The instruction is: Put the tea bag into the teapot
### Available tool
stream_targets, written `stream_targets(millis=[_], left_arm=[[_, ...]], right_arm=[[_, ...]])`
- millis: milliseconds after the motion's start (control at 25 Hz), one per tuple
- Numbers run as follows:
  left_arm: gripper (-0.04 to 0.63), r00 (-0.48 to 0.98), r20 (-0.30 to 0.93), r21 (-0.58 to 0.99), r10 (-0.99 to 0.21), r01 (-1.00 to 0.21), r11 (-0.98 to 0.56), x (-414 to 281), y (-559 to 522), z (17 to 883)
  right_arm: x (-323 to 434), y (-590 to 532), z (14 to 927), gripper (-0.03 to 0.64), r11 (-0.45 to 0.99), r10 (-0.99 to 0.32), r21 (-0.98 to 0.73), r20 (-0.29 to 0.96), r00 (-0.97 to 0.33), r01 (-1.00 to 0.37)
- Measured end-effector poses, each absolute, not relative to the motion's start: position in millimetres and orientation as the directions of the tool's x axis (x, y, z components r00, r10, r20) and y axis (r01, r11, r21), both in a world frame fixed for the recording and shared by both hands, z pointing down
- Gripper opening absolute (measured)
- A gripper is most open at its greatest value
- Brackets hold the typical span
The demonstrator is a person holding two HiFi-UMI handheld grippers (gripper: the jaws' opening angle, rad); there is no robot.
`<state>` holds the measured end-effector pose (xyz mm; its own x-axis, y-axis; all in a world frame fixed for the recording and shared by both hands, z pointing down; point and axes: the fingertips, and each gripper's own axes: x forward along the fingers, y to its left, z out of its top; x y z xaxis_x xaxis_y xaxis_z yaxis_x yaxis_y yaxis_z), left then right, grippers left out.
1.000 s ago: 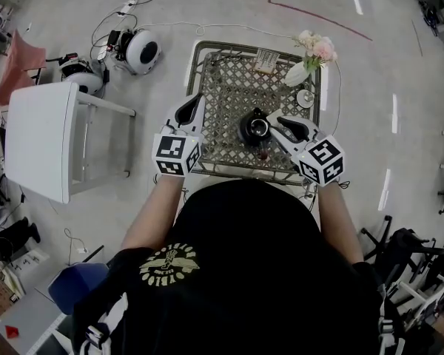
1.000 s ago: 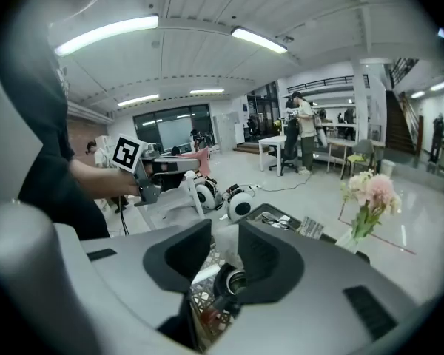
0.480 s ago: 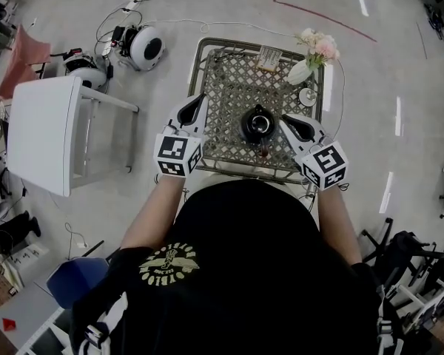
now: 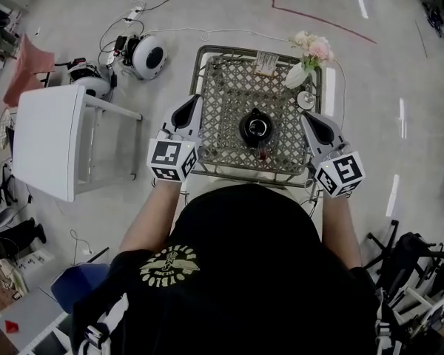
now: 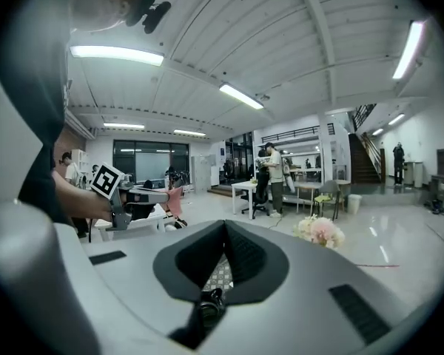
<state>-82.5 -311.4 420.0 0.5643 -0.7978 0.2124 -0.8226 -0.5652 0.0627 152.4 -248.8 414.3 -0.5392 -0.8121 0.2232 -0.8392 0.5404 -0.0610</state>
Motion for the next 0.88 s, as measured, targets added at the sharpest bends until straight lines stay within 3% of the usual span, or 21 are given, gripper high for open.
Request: stream_targets(millis=[640, 880], left_arm=[[-0.003, 0.569, 0.135, 0.009, -0.811, -0.819, -0.573, -66.3, -306.4, 360.2], [-0.003, 0.573, 0.121, -0.024, -0.811, -0.815, -0.579, -53.0, -306.8, 346.3]], right_arm=[[236.0, -222.8, 353.1, 0.011, 0.416, -0.902, -0.011, 0.122, -0.414, -0.909], [248.8, -226.3, 355.1, 0.01, 0.407, -0.907, 0.039, 0.136, -0.398, -0.913]])
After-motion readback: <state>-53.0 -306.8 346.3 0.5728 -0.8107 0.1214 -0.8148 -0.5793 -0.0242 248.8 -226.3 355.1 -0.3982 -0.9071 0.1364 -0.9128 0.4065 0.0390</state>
